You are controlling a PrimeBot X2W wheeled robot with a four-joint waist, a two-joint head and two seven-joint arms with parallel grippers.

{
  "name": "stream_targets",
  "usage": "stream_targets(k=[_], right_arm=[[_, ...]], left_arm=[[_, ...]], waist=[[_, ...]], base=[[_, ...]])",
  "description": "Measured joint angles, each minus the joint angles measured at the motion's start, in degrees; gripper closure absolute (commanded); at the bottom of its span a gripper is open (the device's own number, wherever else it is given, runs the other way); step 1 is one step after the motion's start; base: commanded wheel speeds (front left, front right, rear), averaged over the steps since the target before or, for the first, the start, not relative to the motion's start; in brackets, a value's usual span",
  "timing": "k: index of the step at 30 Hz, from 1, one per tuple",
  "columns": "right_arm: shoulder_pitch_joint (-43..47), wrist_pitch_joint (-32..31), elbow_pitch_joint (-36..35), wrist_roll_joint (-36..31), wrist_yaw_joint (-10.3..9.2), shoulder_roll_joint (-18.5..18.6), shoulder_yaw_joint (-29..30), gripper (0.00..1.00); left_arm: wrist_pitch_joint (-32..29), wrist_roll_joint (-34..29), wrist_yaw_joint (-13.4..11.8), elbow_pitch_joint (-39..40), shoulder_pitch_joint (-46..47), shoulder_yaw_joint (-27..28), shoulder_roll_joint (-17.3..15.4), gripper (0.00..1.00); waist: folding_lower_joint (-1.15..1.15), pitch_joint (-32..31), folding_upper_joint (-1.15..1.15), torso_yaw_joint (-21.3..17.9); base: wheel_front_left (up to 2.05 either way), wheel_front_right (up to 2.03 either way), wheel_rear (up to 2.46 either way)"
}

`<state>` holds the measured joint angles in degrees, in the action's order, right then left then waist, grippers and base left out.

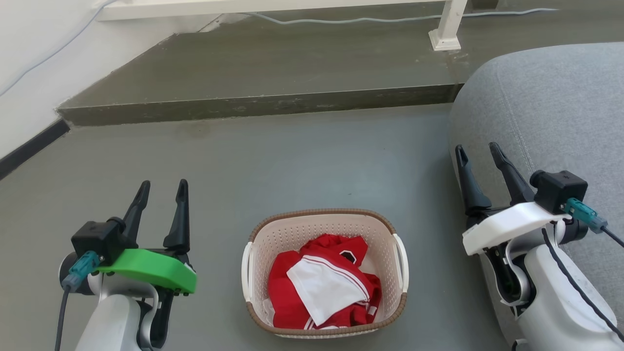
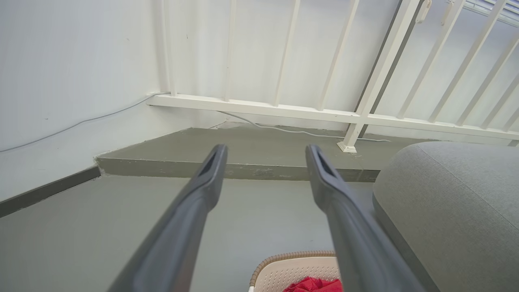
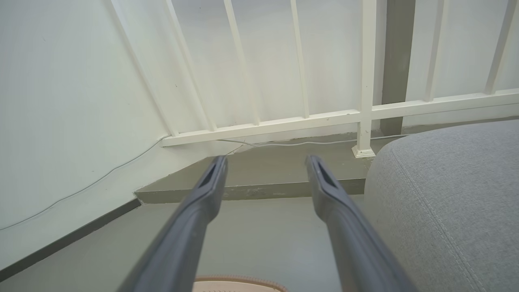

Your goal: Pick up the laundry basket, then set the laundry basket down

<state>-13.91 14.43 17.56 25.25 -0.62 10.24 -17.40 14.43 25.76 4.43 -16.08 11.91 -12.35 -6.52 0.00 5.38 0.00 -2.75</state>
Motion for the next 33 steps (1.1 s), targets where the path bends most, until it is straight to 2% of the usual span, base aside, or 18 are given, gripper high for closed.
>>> stream_targets(k=[23,30,31,33], right_arm=[[3.94,0.00,-4.24,-4.68,0.11,-2.79,4.04,0.00],[5.12,0.00,-4.56,-5.65,1.10,-3.24,4.94,0.00],[5.13,0.00,-4.57,-5.68,1.13,-3.28,5.09,1.00],[5.41,-0.02,-3.57,-5.64,1.08,-3.48,4.97,1.00]], left_arm=[[0.00,-3.76,0.67,3.02,-3.76,3.35,2.13,0.00],[0.00,-4.76,1.22,3.15,-4.01,4.26,2.55,0.00],[0.00,-4.79,1.38,3.15,-4.03,4.26,2.59,1.00],[-0.07,-4.79,1.36,2.02,-4.18,4.09,2.81,1.00]], waist=[[0.00,0.85,0.00,0.14],[0.00,0.82,0.00,0.06],[0.00,0.80,0.00,0.06],[0.00,0.80,0.00,0.06]], base=[[0.00,0.00,0.00],[0.00,0.00,0.00],[0.00,0.00,0.00],[0.00,0.00,0.00]])
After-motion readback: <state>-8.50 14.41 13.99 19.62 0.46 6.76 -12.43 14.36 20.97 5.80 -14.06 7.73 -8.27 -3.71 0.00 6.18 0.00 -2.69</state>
